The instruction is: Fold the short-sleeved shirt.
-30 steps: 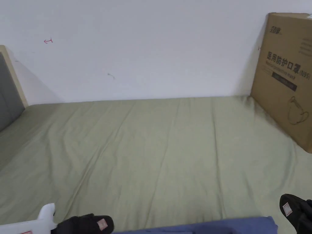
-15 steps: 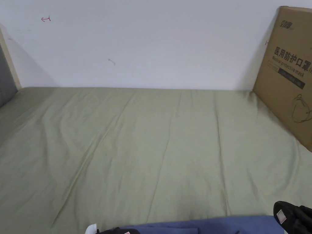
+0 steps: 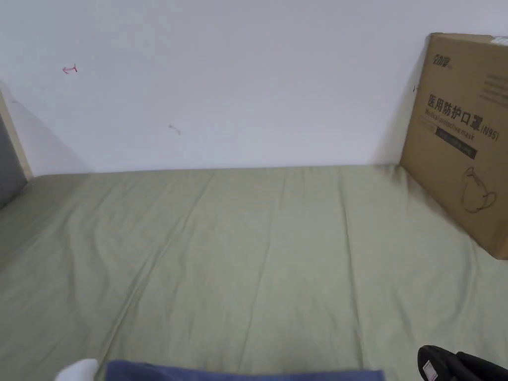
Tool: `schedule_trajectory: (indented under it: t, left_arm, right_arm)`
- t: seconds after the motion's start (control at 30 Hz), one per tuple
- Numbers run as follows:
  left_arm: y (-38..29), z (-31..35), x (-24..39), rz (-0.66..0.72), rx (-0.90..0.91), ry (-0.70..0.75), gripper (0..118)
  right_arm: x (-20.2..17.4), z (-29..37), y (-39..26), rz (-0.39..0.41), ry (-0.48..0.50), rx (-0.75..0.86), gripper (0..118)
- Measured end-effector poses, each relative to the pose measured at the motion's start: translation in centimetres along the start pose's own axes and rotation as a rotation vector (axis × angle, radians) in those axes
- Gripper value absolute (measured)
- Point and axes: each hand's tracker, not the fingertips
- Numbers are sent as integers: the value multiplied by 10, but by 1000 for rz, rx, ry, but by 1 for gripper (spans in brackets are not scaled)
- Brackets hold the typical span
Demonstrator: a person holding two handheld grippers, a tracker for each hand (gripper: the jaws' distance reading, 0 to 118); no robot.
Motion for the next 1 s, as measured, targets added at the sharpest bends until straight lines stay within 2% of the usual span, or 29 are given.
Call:
schedule_trajectory:
  t: [0.03,0.07,0.17,0.27,0.43,0.53,0.6,0.63,0.67,0.7,0.73,0.77,0.8,0.9,0.97,1.0]
  left_arm:
    - [3,23,-32,-37,24,94,9]
    - [7,37,-24,-61,41,153,9]
    - [6,69,-2,-68,36,99,9]
    - [9,68,22,-37,-15,25,9]
    - [10,22,75,-20,-87,-103,9]
    - [9,-27,107,-95,-157,-94,12]
    - [1,-55,128,-115,-216,-108,32]
    - [-4,-72,137,-144,-248,-143,50]
    - [-9,-85,144,-151,-278,-181,74]
    - [-15,-100,149,-160,-312,-212,74]
    - [-21,-111,153,-144,-350,-266,81]
    - [-25,-120,156,-130,-365,-303,96]
    - [-27,-123,156,-121,-358,-303,103]
    - [-25,-110,154,-91,-256,-358,101]
    - [-19,-82,148,-125,-162,-351,99]
    - [-18,-70,146,-149,-126,-331,93]
  right_arm:
    - [1,1,-1,-2,3,4,0]
    - [3,2,-3,-5,7,6,0]
    - [6,4,-5,-20,19,2,0]
    - [10,9,-10,-42,30,11,0]
    - [19,16,-13,-51,24,6,0]
    - [25,17,-15,-46,5,2,0]
    - [30,17,-16,-51,-5,-5,0]
    - [33,16,-17,-58,-8,-11,0]
    - [35,15,-19,-66,-11,-17,0]
    - [37,14,-20,-74,-14,-24,0]
    - [39,12,-22,-82,-17,-31,0]
    - [41,11,-24,-90,-21,-38,0]
    - [42,10,-25,-96,-22,-43,0]
    - [47,11,-29,-120,-18,-36,0]
    - [49,12,-29,-122,-18,-27,0]
    - [49,12,-28,-117,-23,-24,0]
